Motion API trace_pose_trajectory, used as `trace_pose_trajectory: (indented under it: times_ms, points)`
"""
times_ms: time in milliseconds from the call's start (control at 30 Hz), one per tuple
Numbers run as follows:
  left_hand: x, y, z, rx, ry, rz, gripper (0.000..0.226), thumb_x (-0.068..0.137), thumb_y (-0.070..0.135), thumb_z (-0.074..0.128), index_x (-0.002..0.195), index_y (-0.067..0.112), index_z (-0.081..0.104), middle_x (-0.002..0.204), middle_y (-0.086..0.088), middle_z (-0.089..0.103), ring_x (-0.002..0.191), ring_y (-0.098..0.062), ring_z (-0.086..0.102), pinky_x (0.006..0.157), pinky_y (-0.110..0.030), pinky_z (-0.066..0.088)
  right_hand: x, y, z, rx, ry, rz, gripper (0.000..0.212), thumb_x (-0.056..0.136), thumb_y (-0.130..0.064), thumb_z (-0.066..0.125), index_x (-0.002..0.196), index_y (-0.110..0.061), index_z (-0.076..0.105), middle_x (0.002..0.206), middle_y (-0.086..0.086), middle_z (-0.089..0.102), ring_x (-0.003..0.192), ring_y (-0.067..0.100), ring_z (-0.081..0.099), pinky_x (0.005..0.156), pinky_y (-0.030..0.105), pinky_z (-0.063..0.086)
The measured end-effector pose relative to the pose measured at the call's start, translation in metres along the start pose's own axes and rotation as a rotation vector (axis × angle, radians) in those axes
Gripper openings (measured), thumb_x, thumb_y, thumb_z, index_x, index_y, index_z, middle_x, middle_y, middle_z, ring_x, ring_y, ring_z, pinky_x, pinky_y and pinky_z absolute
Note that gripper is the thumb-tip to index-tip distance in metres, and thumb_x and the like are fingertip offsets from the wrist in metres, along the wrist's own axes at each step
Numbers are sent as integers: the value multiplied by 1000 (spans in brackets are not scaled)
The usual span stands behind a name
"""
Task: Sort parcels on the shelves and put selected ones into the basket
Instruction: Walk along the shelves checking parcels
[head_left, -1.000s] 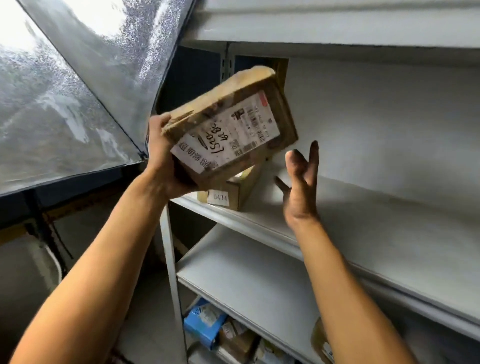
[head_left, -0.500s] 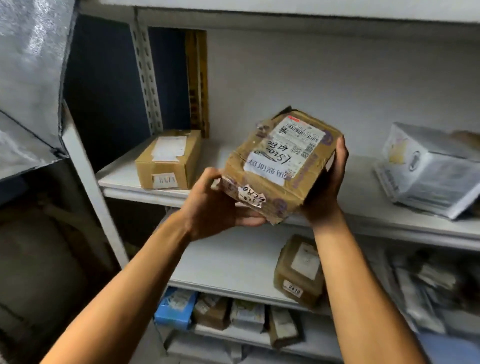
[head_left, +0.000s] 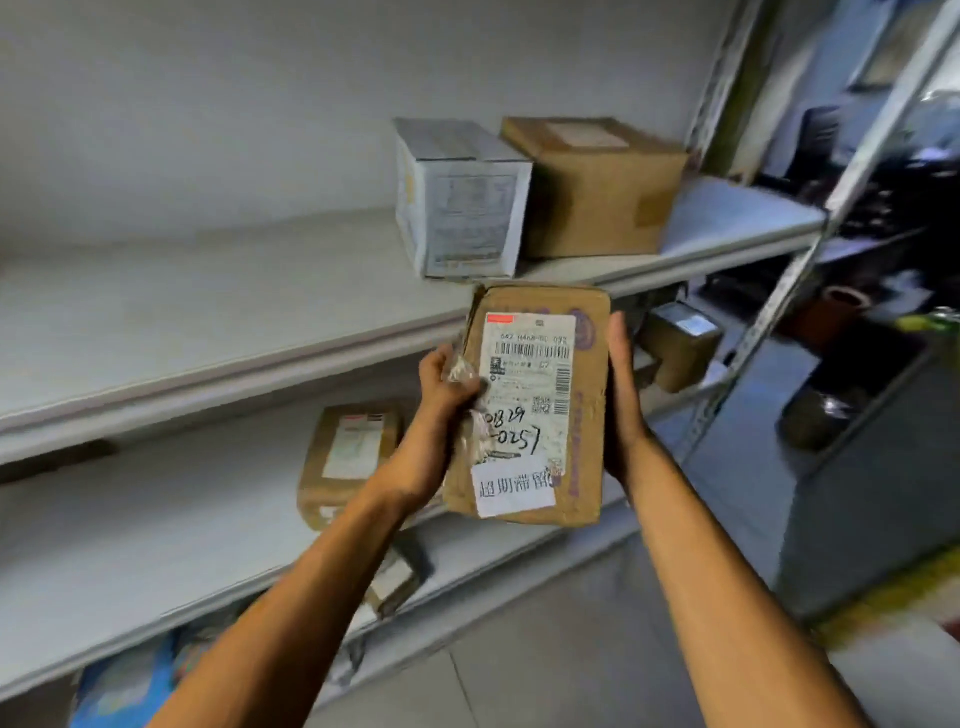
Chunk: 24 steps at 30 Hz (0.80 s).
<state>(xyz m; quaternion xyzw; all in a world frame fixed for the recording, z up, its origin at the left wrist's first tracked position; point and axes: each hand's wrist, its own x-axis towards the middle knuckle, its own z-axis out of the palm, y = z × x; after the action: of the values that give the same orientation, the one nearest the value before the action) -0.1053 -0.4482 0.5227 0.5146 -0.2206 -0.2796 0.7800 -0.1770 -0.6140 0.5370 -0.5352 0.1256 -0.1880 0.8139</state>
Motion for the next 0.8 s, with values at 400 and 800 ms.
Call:
trace_pose_trajectory:
  times_ms: [400,800]
  points:
    - [37,-164,224,23,-504,-372,43,82,28,58,122,16,46,120,-11,68,108,-22,67,90,-39,54,-148,-32,-230,-30,734,-107,65,89,-70,40,122,-23,69,112,3,76,113,24,68,98,39,53]
    - [28,-294,428,260,-1118,-790,81,77,46,64,146,13,37,125,-23,66,109,-42,67,79,-46,59,-282,-41,-349,251,1202,-415,63,76,-71,49,90,-19,81,89,2,79,81,17,76,66,30,61]
